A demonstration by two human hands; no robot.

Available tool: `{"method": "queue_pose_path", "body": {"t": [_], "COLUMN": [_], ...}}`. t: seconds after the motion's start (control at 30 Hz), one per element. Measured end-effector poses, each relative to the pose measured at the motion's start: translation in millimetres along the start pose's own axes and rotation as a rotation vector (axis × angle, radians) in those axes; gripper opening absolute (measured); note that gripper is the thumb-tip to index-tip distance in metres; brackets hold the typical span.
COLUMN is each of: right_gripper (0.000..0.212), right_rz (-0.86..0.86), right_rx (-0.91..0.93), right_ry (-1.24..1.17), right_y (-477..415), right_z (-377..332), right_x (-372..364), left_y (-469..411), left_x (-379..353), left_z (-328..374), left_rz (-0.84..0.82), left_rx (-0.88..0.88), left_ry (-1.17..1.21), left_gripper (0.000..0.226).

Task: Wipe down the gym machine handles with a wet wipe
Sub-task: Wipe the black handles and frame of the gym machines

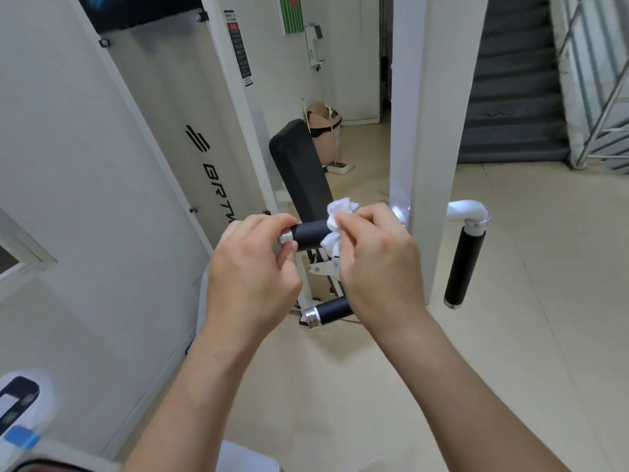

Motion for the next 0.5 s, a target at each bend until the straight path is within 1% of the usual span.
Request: {"method": "queue_pose_path", "body": {"t": [0.1,0.13,0.17,0.2,0.27,0.3,0.37,0.43,0.5], "right_gripper": [0.018,0.021,0.022,0.021,0.019,0.021,0.030,0.036,0.037], "right_rz": [-0.206,-0.235,-0.228,-0.183,-0.040,0.006,0.044,0.074,0.182], "right_rx": [0.012,0.007,-0.009,-0.025,-0.076,-0.106,-0.161,-0.224,-0.257], "right_ry": [0.043,0.042,0.017,-0.020,-0.131,-0.197,-0.352,-0.453,-0.374], "right_y": [-23,-25,-25,-23,-18,-15,-7,1,12], "right_z": [-1,2,3,3,1,1,6,14,26], "right_x": [-3,-5,-5,-5,-5,-5,-3,6,14], "left_y": [-1,-1,-2,-1,1,3,4,-1,-10], "left_x": [2,2,2,3,2,-1,-11,-21,-28], "left_z": [1,1,3,7,23,32,43,43,40], "left_rz": [-0.013,-0.008,0.003,0.024,0.057,0.051,0.003,-0.025,-0.028], "left_rx": [-0.022,-0.020,-0.024,-0.048,-0.158,-0.215,-0.272,-0.295,-0.340], "left_ry": [-0.036,-0.042,-0.035,-0.011,0.062,0.070,-0.004,-0.118,-0.230], "left_gripper": [0.023,0.023,0.022,0.023,0.023,0.020,0.016,0.020,0.021]}}
Point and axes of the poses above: each hand's wrist, its own y-axis away from the middle knuckle, its own x-axis out of the back of the hand, z = x × y, the point moved 2 cm from there along -y, towards the middle knuckle, and after that the axes turned 13 degrees about x, right-handed, at the moved point
